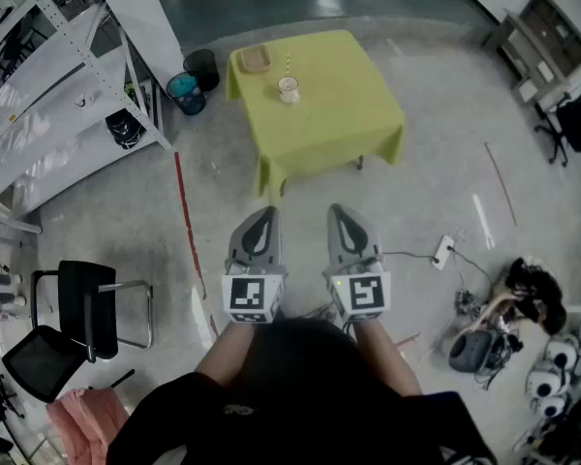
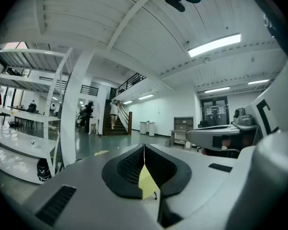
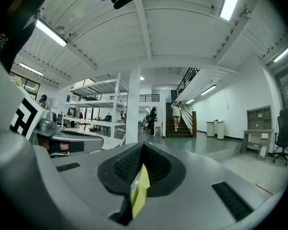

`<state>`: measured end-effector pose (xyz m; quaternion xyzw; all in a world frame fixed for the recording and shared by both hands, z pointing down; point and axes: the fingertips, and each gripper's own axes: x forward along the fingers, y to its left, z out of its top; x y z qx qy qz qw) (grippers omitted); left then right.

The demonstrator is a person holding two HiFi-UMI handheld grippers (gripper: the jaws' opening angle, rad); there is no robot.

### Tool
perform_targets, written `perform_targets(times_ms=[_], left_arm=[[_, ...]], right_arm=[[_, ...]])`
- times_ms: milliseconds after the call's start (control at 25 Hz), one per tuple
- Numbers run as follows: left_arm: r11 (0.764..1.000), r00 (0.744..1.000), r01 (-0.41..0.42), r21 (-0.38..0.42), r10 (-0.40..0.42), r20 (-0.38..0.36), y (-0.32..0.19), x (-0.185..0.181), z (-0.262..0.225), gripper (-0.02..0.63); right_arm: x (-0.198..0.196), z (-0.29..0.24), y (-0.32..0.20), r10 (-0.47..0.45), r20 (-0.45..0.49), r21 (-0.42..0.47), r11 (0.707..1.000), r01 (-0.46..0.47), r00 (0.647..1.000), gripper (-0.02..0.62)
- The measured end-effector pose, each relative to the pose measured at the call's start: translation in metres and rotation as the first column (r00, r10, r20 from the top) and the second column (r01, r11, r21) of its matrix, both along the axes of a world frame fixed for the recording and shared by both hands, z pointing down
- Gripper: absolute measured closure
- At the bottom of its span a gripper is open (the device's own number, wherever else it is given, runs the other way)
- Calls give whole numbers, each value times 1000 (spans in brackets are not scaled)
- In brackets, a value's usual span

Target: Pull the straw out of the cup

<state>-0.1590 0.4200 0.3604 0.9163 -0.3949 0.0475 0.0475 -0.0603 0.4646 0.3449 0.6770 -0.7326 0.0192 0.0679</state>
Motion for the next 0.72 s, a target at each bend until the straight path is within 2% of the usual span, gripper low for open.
perform_targets(times_ms=[400,720], left_arm=[[999,1000,-31,-21,31,4,-26,-28,12,560],[996,996,-84,-19,84,6,-63,-61,10,560]], right_arm=[[-40,14,-33,-18,54,-5,1000,19,998,580],[-79,16,-68,21,10,-41,999,-21,1000,578]])
